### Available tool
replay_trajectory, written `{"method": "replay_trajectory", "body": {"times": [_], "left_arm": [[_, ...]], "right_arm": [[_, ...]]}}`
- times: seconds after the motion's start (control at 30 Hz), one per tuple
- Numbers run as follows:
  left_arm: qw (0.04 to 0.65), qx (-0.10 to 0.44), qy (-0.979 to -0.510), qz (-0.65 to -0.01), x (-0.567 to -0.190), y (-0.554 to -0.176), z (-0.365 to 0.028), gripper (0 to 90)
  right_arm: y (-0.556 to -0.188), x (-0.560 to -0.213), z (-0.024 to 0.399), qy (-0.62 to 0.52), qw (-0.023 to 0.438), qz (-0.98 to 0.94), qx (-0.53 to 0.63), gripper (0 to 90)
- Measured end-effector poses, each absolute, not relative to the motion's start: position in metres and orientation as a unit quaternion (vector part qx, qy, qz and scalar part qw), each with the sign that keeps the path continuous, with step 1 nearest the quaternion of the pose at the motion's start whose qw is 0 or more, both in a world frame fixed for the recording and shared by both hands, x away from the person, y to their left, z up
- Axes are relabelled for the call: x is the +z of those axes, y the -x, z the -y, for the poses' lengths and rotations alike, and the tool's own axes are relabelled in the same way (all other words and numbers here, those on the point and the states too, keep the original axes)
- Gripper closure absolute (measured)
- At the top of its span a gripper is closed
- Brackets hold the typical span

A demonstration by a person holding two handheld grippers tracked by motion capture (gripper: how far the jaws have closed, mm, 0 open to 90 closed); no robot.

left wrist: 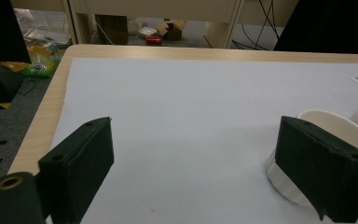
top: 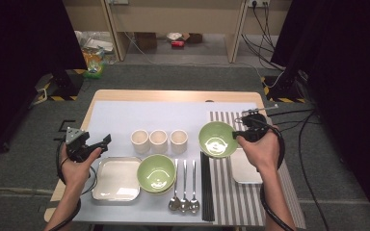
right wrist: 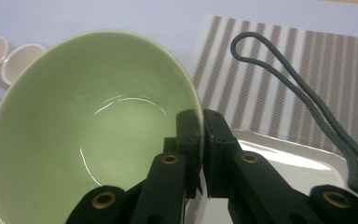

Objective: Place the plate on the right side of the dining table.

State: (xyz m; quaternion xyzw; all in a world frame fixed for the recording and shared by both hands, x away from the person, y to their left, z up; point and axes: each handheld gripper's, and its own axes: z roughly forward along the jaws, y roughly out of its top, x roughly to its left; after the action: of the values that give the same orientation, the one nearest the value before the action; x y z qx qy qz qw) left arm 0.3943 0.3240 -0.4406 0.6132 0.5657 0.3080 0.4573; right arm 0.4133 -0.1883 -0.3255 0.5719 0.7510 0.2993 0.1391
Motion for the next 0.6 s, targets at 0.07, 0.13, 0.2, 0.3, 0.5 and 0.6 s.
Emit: {"method": "replay_trajectory", "body": {"times": [0.07,0.13,0.2,0.3,0.5,0.6], "left_arm": [[0.457,0.307,-0.614,-0.565,-0.441,-0.394,-0.324,10.6],[0.456,0.308,-0.615,-0.565,-0.441,-0.395,-0.323,10.6],[0.456,0.308,-0.615,-0.565,-0.441,-0.395,-0.323,10.6],[0.456,0.308,-0.614,-0.565,-0.441,-0.394,-0.323,10.6],[0.456,0.308,-0.614,-0.566,-0.441,-0.394,-0.324,10.6],[0.455,0.308,-0.614,-0.567,-0.441,-0.394,-0.324,10.6]], "right_arm": [[-0.413,-0.327,0.197,-0.580,0.141,-0.746,0.296,86.8],[-0.414,-0.329,0.205,-0.587,0.141,-0.741,0.293,86.8],[-0.414,-0.331,0.212,-0.593,0.145,-0.737,0.290,86.8],[-0.413,-0.335,0.222,-0.602,0.144,-0.731,0.285,86.8],[-0.411,-0.342,0.241,-0.619,0.147,-0.721,0.276,86.8],[-0.406,-0.348,0.259,-0.636,0.147,-0.709,0.265,86.8]]}}
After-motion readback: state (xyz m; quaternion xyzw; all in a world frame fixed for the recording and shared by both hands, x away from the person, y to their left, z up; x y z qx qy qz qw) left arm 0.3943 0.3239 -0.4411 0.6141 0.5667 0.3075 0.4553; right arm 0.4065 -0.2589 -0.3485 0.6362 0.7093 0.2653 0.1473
